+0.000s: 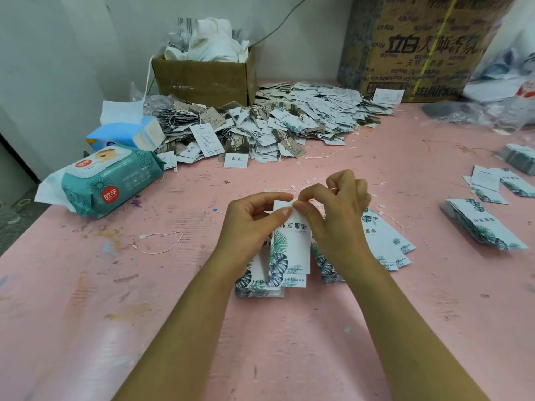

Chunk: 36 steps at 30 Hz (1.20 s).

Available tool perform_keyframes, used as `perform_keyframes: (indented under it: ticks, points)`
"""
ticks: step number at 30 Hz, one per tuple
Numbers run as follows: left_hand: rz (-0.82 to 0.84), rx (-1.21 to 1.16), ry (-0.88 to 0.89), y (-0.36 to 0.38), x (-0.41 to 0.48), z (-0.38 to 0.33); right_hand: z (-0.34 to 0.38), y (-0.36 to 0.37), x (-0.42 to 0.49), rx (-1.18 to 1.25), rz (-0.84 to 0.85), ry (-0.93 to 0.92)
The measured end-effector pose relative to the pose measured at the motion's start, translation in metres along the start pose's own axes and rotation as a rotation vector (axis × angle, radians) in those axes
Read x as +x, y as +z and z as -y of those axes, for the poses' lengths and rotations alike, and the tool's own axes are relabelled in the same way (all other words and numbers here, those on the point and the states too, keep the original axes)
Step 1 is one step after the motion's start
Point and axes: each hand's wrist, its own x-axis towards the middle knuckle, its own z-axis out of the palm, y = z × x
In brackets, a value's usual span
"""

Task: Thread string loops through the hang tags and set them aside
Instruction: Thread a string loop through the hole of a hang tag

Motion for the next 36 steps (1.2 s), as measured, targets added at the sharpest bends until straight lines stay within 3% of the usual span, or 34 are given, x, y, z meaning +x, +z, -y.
perform_keyframes:
  ticks: [16, 26, 36]
  points:
    - [0.074, -0.061, -0.001, -0.003, 0.002, 0.000, 0.004, 0.004, -0.003, -0.037, -0.104, -0.041]
    - [0.142, -0.333, -0.086, -0.006, 0.006, 0.000, 0.010, 0.001, -0.004, 0.168, -0.124, 0.004]
    - [0.132, -0.271, -0.146, -0.005, 0.005, 0.001, 0.016, 0.001, -0.005, 0.232, -0.067, -0.021]
